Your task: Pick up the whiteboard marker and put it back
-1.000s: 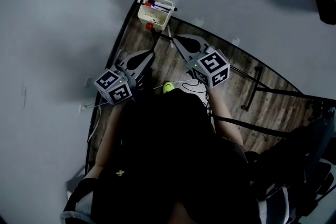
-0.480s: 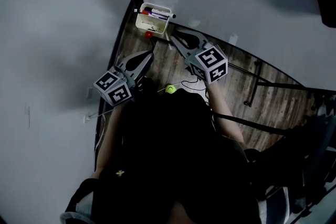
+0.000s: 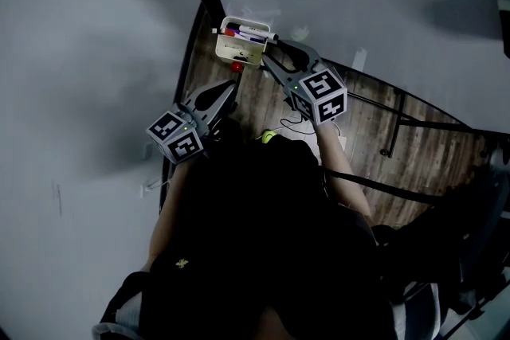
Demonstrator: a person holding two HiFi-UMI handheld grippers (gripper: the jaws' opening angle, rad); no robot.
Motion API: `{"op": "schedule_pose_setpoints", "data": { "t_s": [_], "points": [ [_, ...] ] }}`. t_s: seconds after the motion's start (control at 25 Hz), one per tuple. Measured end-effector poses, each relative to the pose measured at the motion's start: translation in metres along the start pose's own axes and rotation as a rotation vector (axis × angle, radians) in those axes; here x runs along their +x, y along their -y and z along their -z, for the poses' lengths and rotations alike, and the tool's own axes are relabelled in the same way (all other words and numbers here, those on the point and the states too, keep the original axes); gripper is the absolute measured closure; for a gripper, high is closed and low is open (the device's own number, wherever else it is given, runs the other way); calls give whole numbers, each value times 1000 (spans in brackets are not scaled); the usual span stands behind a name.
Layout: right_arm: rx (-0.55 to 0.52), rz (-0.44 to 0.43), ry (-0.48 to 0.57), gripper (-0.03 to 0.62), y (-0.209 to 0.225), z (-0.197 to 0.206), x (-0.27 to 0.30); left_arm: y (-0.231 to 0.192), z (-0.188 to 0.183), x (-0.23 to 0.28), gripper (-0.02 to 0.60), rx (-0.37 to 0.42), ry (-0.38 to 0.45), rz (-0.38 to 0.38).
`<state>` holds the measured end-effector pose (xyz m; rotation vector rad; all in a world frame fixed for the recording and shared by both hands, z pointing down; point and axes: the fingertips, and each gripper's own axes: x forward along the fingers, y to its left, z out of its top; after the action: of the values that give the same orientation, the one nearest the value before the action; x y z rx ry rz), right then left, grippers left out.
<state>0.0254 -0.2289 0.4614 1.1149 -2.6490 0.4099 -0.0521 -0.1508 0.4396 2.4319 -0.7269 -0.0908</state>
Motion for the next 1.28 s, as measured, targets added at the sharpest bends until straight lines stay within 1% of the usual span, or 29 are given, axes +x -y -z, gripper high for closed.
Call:
{"op": "schedule_pose_setpoints", "data": {
  "t_s": [0.08,0.4,0.64,0.88,1.08,1.24,1.28],
  "points": [
    [-5,23,-5,395,3,-3,5,-4,-6,1,580,-2,-5,11],
    [-4,78,-19,355,15,-8,13,-15,-17,0,578,-8,-29,28],
    [34,81,-41,355,24,0,21,-20,-21,2,580,-20,-48,37],
    [67,63,-49,356,24,0,28,-21,-28,4,580,-24,-62,44],
    [76,63,-41,378,26,-3,30,-22,-31,2,580,-27,-57,44],
    [65,56,-46,392,27,-2,33,-26,-27,-4,579,-35,-48,22],
    [61,52,-52,404,27,-1,34,-27,-26,-6,580,-38,-46,16]
  ]
}}
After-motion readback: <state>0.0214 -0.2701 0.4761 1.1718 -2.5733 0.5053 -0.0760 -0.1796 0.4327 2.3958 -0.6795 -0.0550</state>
